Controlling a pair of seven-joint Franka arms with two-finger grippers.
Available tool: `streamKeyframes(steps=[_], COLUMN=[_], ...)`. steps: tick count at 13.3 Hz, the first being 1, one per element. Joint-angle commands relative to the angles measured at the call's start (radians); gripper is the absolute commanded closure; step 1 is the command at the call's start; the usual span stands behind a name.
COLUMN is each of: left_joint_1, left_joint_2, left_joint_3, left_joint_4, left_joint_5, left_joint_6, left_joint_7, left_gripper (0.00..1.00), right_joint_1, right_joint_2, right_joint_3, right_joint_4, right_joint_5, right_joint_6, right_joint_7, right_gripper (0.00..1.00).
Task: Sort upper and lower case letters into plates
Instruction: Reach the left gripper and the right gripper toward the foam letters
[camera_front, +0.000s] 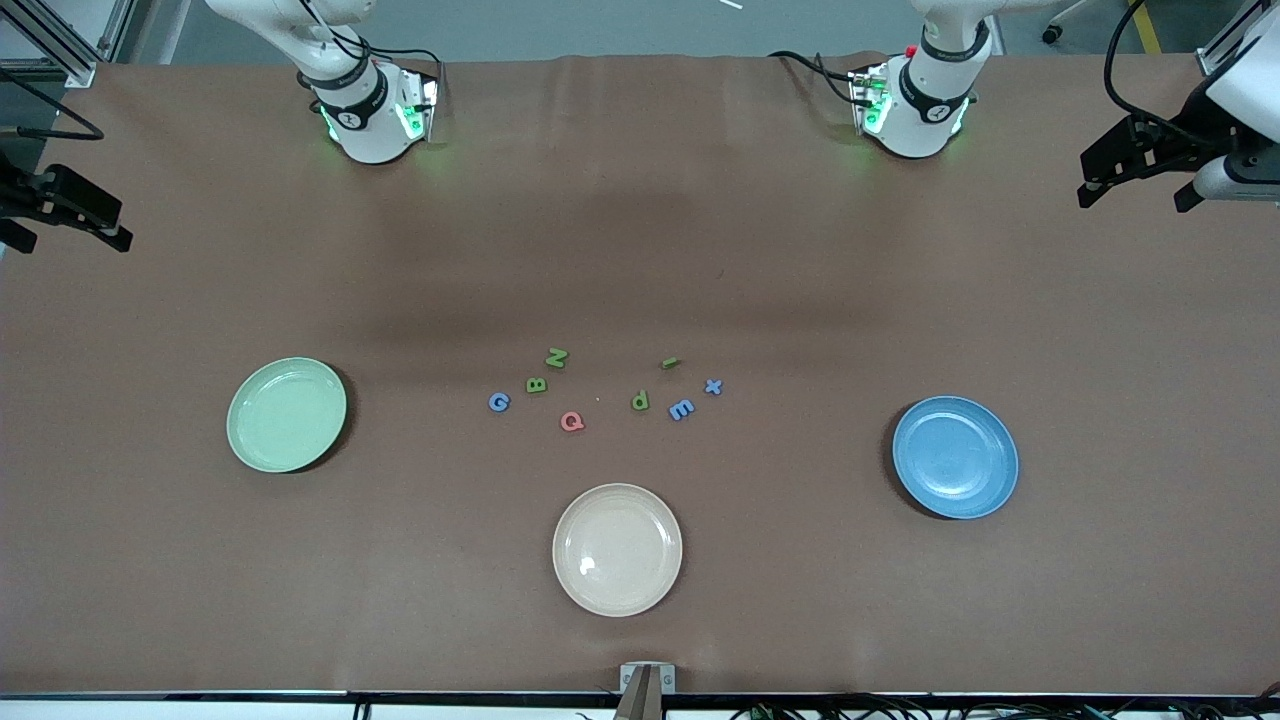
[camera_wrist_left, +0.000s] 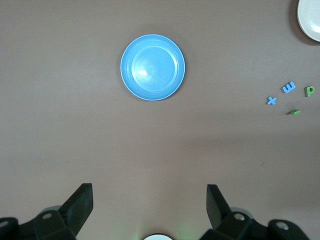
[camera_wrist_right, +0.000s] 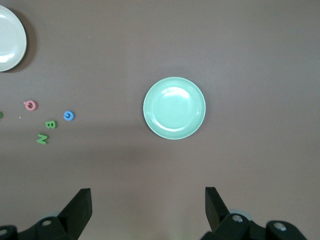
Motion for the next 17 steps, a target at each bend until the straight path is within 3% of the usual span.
streamKeyframes(steps=[1,4,8,13,17], left_joint_1=[0.015,0.005,0.002,-0.006,-0.124], left_joint_2=[0.011,0.036,0.143,0.295,0.416], left_joint_3=[-0.014,-0.018,-0.087,-0.25,-0.267], left_joint_4=[0.025,0.039,0.052,-0.01,-0.128], left_joint_5=[0.014,0.062,0.054,0.065,0.091], left_joint_6=[-0.028,-0.027,0.014,0.252,0.525], left_joint_7=[-0.01,-0.007,-0.022,-0.336,-0.393], left_gripper=[0.0,0.0,0.0,0.0,0.0], right_joint_1=[-0.008,-0.009,0.044,0.178,0.302], right_joint_2=[-0.012,-0.012,0.023,0.129,0.247], right_joint_3=[0.002,0.002,0.006,0.008,0.008], right_joint_4=[-0.013,-0.015,-0.01,-0.009,-0.01], right_joint_5=[0.006,0.006,0.011,0.023,0.017], right_joint_6=[-0.013,-0.014,-0.002,0.084,0.177], right_joint_7=[-0.011,-0.011,-0.001,0.086,0.206], right_gripper=[0.0,0.0,0.0,0.0,0.0])
